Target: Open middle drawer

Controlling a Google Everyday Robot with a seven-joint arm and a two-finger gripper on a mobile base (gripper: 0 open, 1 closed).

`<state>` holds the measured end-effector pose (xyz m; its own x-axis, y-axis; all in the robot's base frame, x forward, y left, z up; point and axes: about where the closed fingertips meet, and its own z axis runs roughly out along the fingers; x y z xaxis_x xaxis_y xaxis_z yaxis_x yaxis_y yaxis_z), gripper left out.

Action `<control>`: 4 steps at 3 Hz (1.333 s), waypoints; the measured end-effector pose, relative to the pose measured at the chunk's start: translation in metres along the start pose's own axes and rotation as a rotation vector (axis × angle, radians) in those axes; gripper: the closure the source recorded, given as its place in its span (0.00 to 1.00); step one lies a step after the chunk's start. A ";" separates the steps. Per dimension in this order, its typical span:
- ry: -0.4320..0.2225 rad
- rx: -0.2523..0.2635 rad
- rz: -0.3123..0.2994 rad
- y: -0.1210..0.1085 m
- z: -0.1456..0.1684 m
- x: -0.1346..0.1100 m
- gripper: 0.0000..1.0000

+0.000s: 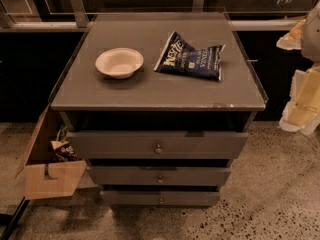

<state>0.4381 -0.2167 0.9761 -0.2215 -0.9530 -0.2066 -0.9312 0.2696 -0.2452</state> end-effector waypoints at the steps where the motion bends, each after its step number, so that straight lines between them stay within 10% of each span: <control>1: -0.007 0.000 0.005 0.001 0.001 0.000 0.00; 4: -0.210 -0.026 0.223 0.033 0.065 0.010 0.00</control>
Offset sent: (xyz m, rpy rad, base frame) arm -0.0085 -0.0025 -0.0402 0.2240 -0.0142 -0.0718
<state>0.4239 -0.2084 0.9044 -0.3595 -0.8203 -0.4448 -0.8738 0.4632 -0.1480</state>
